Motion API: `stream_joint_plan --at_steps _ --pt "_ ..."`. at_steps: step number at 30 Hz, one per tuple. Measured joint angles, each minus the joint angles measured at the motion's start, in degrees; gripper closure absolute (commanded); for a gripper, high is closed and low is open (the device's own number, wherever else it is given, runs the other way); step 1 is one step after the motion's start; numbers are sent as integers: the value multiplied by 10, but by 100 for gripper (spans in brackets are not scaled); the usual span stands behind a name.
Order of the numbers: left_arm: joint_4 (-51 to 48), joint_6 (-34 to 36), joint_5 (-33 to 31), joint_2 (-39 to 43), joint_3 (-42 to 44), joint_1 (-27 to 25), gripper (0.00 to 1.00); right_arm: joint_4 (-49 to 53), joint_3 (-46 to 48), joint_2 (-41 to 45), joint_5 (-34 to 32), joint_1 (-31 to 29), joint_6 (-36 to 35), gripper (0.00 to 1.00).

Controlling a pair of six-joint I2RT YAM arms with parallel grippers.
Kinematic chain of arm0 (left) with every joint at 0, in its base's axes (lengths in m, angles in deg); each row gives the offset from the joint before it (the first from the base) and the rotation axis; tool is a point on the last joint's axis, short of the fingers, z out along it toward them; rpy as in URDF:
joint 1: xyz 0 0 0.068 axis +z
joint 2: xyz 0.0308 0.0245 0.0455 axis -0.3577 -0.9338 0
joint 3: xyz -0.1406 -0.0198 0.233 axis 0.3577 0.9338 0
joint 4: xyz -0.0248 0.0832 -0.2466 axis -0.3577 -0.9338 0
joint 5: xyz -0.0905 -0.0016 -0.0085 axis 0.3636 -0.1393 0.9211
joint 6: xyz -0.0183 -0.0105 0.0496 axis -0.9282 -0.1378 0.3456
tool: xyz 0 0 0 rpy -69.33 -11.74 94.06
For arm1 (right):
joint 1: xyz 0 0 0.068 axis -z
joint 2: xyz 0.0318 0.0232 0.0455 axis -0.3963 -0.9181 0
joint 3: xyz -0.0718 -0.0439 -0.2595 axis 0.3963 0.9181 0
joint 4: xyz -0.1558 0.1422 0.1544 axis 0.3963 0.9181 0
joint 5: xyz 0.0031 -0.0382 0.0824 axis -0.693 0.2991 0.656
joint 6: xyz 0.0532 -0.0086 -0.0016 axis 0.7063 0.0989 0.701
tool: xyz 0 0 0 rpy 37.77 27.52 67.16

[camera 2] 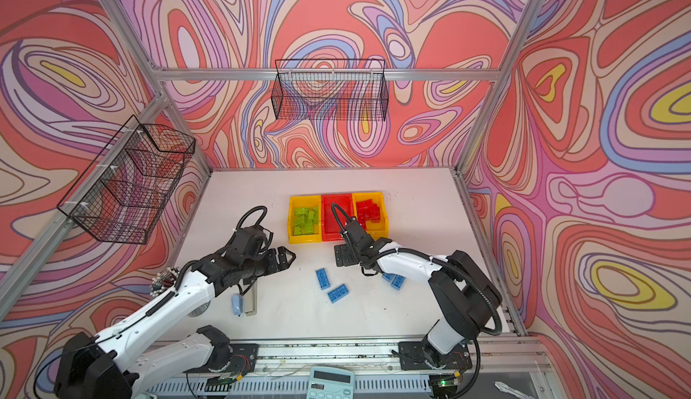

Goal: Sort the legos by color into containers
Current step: 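Withdraw the left gripper while the right gripper reaches a blue brick, then grasp the light-blue brick with the right gripper and drop it into the red bin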

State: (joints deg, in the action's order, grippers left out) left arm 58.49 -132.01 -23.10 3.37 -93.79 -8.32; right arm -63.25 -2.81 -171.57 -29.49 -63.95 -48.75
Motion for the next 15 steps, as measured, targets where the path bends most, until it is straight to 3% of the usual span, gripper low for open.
stream_joint_plan --at_steps 7,15 --pt "-5 3 -1 66 21 0 8 -21 -42 -61 -1 0 -23 2" --pt "-22 5 -1 82 42 0 8 -29 -82 -136 -5 0 -30 5"
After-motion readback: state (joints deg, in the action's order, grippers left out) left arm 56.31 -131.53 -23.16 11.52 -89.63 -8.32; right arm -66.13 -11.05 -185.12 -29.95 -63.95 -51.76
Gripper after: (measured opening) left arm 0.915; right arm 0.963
